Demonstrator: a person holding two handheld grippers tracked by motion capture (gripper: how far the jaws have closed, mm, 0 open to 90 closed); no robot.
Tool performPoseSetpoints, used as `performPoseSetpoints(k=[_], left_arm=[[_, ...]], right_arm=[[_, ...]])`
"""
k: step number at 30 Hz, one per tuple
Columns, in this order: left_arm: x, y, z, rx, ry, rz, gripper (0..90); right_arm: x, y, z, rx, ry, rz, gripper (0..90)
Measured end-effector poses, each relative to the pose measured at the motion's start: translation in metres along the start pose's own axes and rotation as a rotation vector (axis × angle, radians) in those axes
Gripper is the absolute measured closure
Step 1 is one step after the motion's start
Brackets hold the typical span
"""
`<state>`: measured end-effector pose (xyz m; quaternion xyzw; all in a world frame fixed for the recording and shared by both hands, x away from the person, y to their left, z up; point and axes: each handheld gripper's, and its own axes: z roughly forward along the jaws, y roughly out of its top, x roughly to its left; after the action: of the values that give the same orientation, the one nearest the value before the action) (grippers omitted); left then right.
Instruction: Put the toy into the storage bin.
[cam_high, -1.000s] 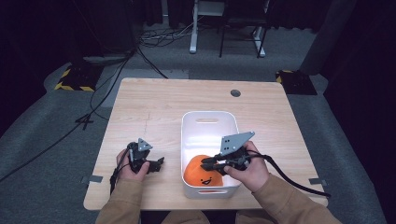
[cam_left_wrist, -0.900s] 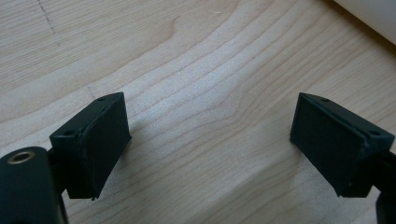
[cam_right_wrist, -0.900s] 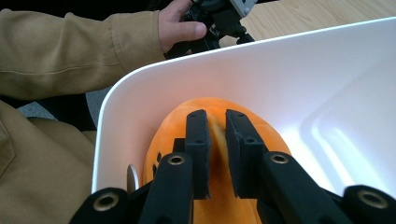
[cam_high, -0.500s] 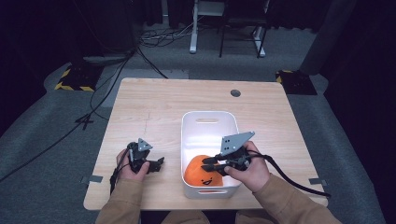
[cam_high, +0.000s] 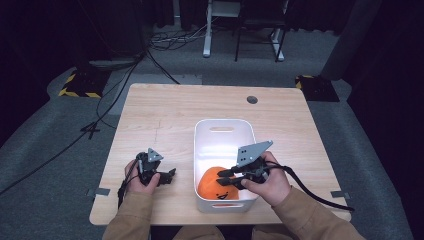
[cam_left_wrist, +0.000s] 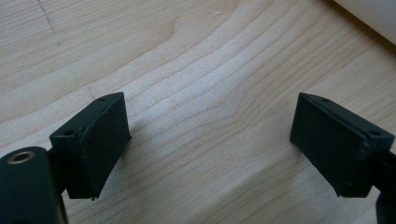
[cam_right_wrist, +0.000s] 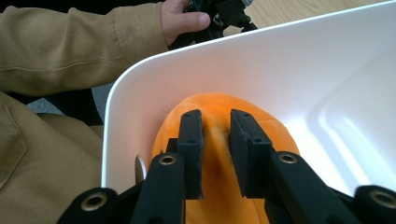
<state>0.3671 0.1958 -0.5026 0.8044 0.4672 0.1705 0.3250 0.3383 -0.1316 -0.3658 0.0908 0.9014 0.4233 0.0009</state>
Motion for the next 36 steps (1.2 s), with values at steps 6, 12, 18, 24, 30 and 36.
performPoseSetpoints(k=[6,12,18,24,30,36], left_arm=[[0.000,0.000,0.000,0.000,0.000,0.000,12.2],[0.000,0.000,0.000,0.001,0.000,0.002,12.2],[0.000,0.000,0.000,0.001,0.001,0.002,12.3],[0.000,0.000,0.000,0.003,0.001,0.005,12.3],[0.000,0.000,0.000,0.004,0.001,0.006,12.3],[0.000,0.000,0.000,0.006,0.002,0.010,12.3]], right_arm=[[-0.002,0.000,-0.002,-0.007,-0.014,0.017,68.2],[-0.006,-0.007,-0.007,-0.044,-0.011,0.052,66.2],[-0.006,-0.004,-0.015,-0.083,-0.016,0.050,63.2],[-0.009,0.000,-0.026,-0.121,-0.043,0.042,60.5],[-0.016,0.004,-0.048,-0.159,-0.131,0.041,54.1],[-0.023,0.004,-0.071,-0.174,-0.234,0.062,44.0]])
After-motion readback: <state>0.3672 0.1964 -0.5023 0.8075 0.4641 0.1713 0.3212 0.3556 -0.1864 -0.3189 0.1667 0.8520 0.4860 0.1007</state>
